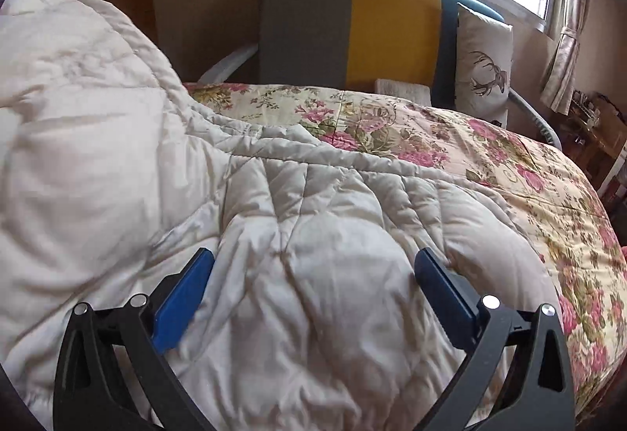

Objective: Fold large clothes

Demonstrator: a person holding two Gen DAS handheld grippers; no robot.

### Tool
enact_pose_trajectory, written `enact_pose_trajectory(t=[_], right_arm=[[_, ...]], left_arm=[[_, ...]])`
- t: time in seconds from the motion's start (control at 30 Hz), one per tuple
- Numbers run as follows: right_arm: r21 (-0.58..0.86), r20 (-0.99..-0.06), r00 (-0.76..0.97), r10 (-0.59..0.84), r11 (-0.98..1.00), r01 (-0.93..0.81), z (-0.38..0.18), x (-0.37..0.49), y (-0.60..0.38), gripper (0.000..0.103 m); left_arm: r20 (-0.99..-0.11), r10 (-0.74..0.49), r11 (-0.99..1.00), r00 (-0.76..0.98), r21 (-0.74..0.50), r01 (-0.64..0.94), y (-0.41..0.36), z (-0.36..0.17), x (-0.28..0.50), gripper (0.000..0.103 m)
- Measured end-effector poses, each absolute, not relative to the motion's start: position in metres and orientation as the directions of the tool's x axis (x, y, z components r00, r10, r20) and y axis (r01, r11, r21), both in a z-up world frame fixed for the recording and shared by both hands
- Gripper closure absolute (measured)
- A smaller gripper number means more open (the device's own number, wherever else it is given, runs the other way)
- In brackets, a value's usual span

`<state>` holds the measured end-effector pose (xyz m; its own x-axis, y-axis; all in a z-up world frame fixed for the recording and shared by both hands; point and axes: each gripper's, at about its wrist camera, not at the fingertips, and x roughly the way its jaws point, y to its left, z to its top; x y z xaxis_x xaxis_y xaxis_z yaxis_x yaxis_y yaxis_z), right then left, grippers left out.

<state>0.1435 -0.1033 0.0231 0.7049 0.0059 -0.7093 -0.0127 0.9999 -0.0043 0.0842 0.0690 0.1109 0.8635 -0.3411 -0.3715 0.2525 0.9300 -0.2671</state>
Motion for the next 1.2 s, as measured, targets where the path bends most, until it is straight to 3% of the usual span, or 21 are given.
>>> enact_pose_trajectory(t=[0.1, 0.2, 0.37, 0.53, 0.73, 0.83, 1.1, 1.2], right_arm=[[-0.054, -0.722, 0.692, 0.001, 0.997, -0.057, 0.002, 0.133, -0.084, 0.002], [-0.088, -0.668, 0.744, -0.013, 0.994, -0.062, -0.01, 0.13, -0.076, 0.002], [-0.005, -0.692, 0.718, 0.067, 0.995, -0.098, 0.003, 0.126, -0.1, 0.002], [0.062, -0.637, 0.771, 0.012, 0.997, 0.036, 0.032, 0.087, -0.165, 0.002], [0.062, -0.682, 0.711, -0.175, 0.954, 0.294, 0.022, 0.065, -0.247, 0.002], [0.163, -0.766, 0.64, -0.063, 0.944, 0.288, -0.003, 0.071, -0.265, 0.002], [0.253, -0.737, 0.675, 0.01, 0.931, 0.262, -0.015, 0.056, -0.267, 0.002], [0.357, -0.726, 0.678, 0.115, 0.906, 0.228, -0.017, 0.05, -0.282, 0.002]], left_arm=[[-0.382, -0.338, 0.935, 0.86, -0.241, 0.26, 0.056, 0.114, 0.085, 0.078], [-0.422, -0.343, 0.938, 0.839, -0.196, 0.285, 0.034, 0.112, 0.085, 0.077], [-0.41, -0.321, 0.94, 0.854, -0.026, 0.341, -0.008, 0.115, 0.076, 0.075], [-0.403, -0.322, 0.924, 0.857, 0.066, 0.378, -0.037, 0.115, 0.074, 0.072], [-0.404, -0.332, 0.888, 0.852, 0.172, 0.427, -0.069, 0.107, 0.07, 0.071], [-0.401, -0.34, 0.856, 0.851, 0.244, 0.457, -0.088, 0.094, 0.067, 0.069], [-0.454, -0.357, 0.742, 0.816, 0.392, 0.543, -0.154, 0.057, 0.064, 0.067], [-0.448, -0.369, 0.696, 0.815, 0.448, 0.561, -0.172, 0.042, 0.057, 0.061]])
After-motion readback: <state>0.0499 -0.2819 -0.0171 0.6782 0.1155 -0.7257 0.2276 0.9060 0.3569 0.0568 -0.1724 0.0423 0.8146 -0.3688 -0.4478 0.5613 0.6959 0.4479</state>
